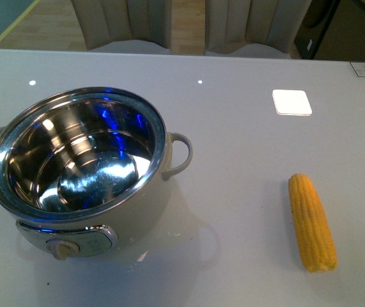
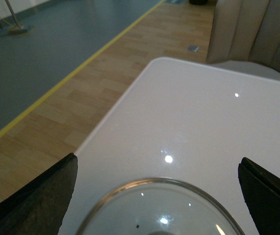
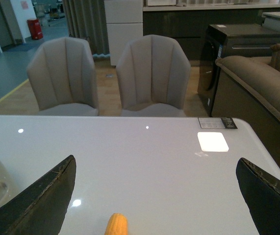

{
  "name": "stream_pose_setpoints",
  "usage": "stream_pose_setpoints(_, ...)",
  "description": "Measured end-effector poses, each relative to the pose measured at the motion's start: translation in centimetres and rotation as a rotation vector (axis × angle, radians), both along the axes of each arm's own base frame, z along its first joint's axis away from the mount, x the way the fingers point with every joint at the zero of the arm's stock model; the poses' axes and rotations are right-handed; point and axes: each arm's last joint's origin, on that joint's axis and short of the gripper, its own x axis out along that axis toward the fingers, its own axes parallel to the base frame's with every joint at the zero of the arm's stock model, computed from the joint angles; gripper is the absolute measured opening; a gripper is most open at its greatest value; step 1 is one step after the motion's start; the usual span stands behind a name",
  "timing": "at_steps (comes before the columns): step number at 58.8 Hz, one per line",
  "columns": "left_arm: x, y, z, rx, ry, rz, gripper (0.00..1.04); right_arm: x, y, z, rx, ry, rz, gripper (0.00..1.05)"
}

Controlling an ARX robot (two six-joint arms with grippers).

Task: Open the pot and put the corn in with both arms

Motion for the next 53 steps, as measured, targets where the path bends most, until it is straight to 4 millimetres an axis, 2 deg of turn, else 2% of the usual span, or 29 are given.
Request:
stream_pose_setpoints(3, 0.0, 0.1, 0.2, 0.003, -0.004, 0.002, 0.98, 0.0, 0.0, 0.0, 0.0, 0.0, 0.0, 0.96)
stream_pose_setpoints(6, -0.2, -0.2, 0.2, -0.002, -0.042, -0.06, 0.92, 0.0, 0.0, 0.0, 0.0, 0.0, 0.0, 0.96)
stream_pose_setpoints(11, -0.9, -1.6, 0.2, -0.004, -0.106, -0.18, 0.75, 0.0, 0.0, 0.0, 0.0, 0.0, 0.0, 0.96)
stream_pose_setpoints(15, -1.3, -2.3, 0.2, -0.001, -0.12, -0.212, 0.64, 0.0, 0.0, 0.0, 0.0, 0.0, 0.001, 0.96)
stream_pose_setpoints(21, -1.5, -2.6, 0.1, -0.007, -0.116, -0.216, 0.46, 0.0, 0.0, 0.0, 0.0, 0.0, -0.001, 0.96)
stream_pose_setpoints(24, -1.5, -2.8, 0.0, -0.01, -0.113, -0.219, 0.32, 0.0, 0.0, 0.0, 0.0, 0.0, 0.0, 0.96)
stream_pose_setpoints(34, -1.7, -3.1, -0.1, -0.023, -0.107, -0.214, 0.03, 0.0, 0.0, 0.0, 0.0, 0.0, 0.0, 0.96)
stream_pose_setpoints(36, -2.9, -5.6, 0.7, -0.04, -0.087, -0.153, 0.03, 0.0, 0.0, 0.0, 0.0, -0.001, -0.005, 0.96)
stream_pose_setpoints(37, -4.2, -7.8, 1.7, -0.043, -0.085, -0.161, 0.03, 0.0, 0.0, 0.0, 0.0, -0.002, -0.005, 0.96)
stream_pose_setpoints(39, -6.6, -11.7, 3.2, -0.04, -0.109, -0.268, 0.03, 0.0, 0.0, -0.1, 0.0, 0.003, 0.003, 0.96)
stream_pose_setpoints(41, -8.7, -14.0, 4.2, -0.03, -0.146, -0.357, 0.03, 0.0, 0.0, -0.1, -0.001, 0.003, 0.013, 0.96)
stream_pose_setpoints(43, -10.0, -14.7, 4.9, -0.017, -0.174, -0.339, 0.03, 0.0, 0.0, 0.0, -0.001, -0.001, 0.006, 0.96)
stream_pose_setpoints(53, -11.4, -15.8, 6.3, -0.005, -0.217, -0.334, 0.03, 0.0, 0.0, 0.0, 0.0, 0.0, -0.003, 0.96)
